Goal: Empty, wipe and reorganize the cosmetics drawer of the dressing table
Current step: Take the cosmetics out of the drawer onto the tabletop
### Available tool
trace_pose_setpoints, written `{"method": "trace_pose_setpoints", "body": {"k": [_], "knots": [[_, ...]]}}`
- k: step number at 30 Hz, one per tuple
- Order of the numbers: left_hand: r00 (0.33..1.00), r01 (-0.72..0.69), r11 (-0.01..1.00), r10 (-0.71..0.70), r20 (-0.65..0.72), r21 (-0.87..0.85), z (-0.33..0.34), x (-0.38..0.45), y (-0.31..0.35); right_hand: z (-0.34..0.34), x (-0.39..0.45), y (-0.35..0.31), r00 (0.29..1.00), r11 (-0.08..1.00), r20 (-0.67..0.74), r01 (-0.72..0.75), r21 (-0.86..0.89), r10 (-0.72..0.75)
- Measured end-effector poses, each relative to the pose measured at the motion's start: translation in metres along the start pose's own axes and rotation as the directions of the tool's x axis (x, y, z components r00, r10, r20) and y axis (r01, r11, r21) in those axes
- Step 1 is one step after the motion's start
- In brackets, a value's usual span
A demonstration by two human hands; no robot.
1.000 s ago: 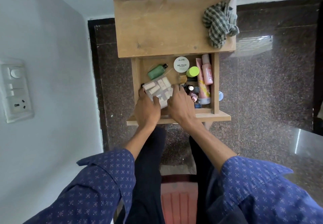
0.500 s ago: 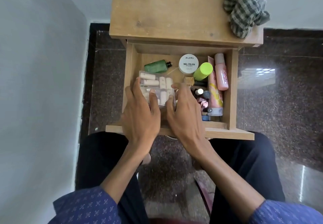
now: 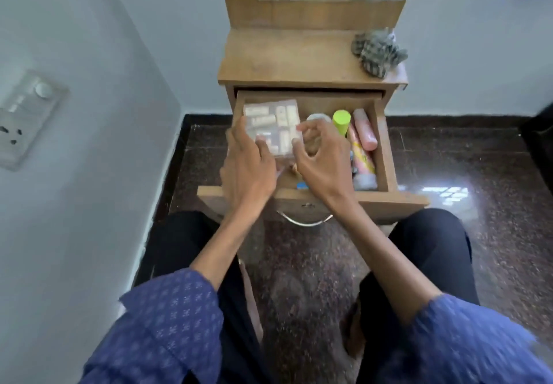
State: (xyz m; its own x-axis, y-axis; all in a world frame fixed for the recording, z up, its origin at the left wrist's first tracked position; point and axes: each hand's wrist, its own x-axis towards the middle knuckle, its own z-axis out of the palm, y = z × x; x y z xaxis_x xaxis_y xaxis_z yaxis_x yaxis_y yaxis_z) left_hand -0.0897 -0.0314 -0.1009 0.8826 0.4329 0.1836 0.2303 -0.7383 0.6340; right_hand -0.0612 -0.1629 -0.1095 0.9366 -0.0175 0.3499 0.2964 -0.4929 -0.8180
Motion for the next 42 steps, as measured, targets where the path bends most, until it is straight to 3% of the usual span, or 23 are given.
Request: {"method": "trace_pose_setpoints", "body": {"k": [6, 12, 17, 26, 35, 42], "knots": [[0.998, 0.060, 0.938, -0.050, 0.037, -0.341, -0.013, 0.008, -0.005, -0.004, 0.002, -0.008, 0.996, 0.997, 0.080, -0.041, 0.066, 0.036], [0.994, 0.075, 0.820, -0.015, 0.109, -0.568, -0.031, 0.024, -0.003, -0.014, 0.007, -0.021, 0.998, 0.989, 0.007, -0.055, 0.139, 0.054], [0.980, 0.025, 0.862, 0.079, 0.182, -0.507, -0.037, 0.067, -0.001, -0.007, 0.040, -0.031, 0.988, 0.971, 0.014, -0.153, 0.184, 0.153], [0.991, 0.057, 0.905, 0.000, 0.134, -0.423, -0.029, 0.120, 0.004, 0.032, 0.107, -0.038, 0.959, 0.940, 0.008, -0.280, 0.195, 0.284], [0.981, 0.118, 0.896, -0.040, 0.188, -0.429, -0.012, 0.175, -0.007, 0.061, 0.139, -0.035, 0.993, 0.987, 0.084, -0.073, -0.141, 0.086], [0.991, 0.067, 0.903, -0.011, 0.134, -0.424, -0.001, 0.188, -0.008, 0.079, 0.161, -0.025, 0.975, 0.983, 0.207, -0.039, -0.177, 0.075]]}}
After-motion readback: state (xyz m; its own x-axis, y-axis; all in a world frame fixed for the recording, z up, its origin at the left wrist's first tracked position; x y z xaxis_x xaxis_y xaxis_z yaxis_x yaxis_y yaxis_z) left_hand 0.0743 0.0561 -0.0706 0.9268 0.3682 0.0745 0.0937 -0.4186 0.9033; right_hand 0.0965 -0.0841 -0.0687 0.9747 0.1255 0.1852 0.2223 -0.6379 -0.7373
